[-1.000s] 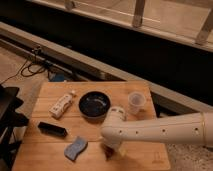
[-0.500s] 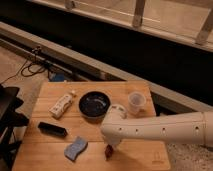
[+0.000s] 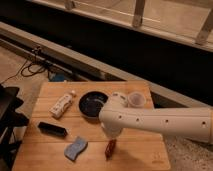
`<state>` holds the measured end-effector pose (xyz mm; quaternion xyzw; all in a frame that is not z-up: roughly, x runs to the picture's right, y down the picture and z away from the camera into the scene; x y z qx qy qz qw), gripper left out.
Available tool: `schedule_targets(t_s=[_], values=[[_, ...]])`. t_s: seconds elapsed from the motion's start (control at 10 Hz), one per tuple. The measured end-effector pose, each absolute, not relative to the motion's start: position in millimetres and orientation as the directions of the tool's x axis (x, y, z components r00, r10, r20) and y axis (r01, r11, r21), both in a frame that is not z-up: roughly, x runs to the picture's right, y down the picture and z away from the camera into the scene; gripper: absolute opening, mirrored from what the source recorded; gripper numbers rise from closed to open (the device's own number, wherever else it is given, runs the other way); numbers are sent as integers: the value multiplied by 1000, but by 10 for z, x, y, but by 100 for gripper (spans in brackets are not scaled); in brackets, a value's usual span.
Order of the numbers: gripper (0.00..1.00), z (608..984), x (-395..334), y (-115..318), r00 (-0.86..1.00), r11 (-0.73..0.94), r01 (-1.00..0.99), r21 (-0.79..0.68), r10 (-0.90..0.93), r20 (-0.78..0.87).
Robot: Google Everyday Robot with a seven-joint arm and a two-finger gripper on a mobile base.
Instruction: Place the pepper in the ceramic cup
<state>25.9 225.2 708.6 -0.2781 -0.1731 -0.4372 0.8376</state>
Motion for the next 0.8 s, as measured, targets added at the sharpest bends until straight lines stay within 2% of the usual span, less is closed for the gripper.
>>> schedule_targets(t_s=[0.3, 0.5, 0.6, 0.8], values=[[51, 7137, 279, 2285, 546, 441, 837, -322, -656, 521], [74, 7171, 290, 2444, 528, 408, 849, -335, -668, 524], [79, 7202, 309, 2488, 526, 402, 850, -339, -667, 528], [80, 7296, 362, 2621, 526, 399, 850, -343, -643, 557]])
